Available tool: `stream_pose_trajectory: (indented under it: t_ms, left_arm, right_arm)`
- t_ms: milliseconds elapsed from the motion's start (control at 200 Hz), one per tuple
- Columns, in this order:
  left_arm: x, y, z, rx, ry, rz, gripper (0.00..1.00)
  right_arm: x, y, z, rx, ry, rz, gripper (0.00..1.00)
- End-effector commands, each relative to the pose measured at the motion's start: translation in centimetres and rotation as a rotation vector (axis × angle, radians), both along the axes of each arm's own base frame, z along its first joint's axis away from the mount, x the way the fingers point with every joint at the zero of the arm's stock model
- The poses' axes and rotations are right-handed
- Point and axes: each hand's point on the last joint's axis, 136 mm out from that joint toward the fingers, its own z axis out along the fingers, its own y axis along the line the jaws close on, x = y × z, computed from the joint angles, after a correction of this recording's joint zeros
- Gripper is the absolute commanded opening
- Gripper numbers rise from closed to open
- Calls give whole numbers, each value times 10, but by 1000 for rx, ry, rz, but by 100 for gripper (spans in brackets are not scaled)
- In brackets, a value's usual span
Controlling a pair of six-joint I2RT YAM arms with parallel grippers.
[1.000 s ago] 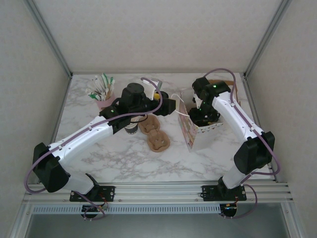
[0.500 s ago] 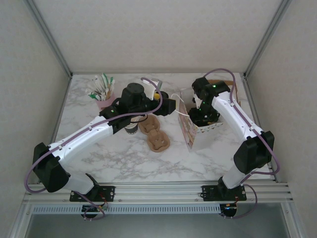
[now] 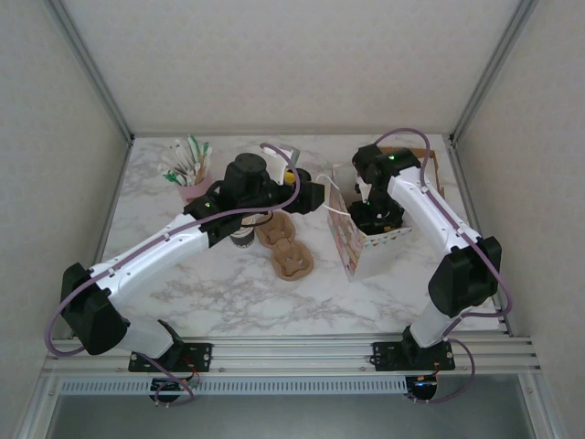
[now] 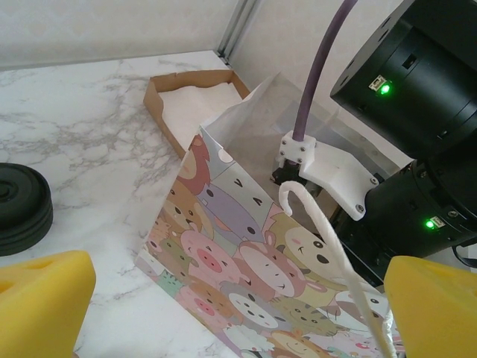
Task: Pack the takeout coffee
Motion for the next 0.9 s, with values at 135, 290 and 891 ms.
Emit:
stream_pose_trajectory:
  t_ms: [135,290,891]
  left_arm:
    - [0,-3,3,-7,-8,-2,100]
    - [0,-4,3,-6,-11,-3,100]
    - [0,-2,3,-7,-10,2,100]
  right_arm:
    - [-2,-6,2,-26,23,-21,69]
    - [-2,-5,2,-25,23,-19,69]
    - [-1,-5,1,-22,28,-19,69]
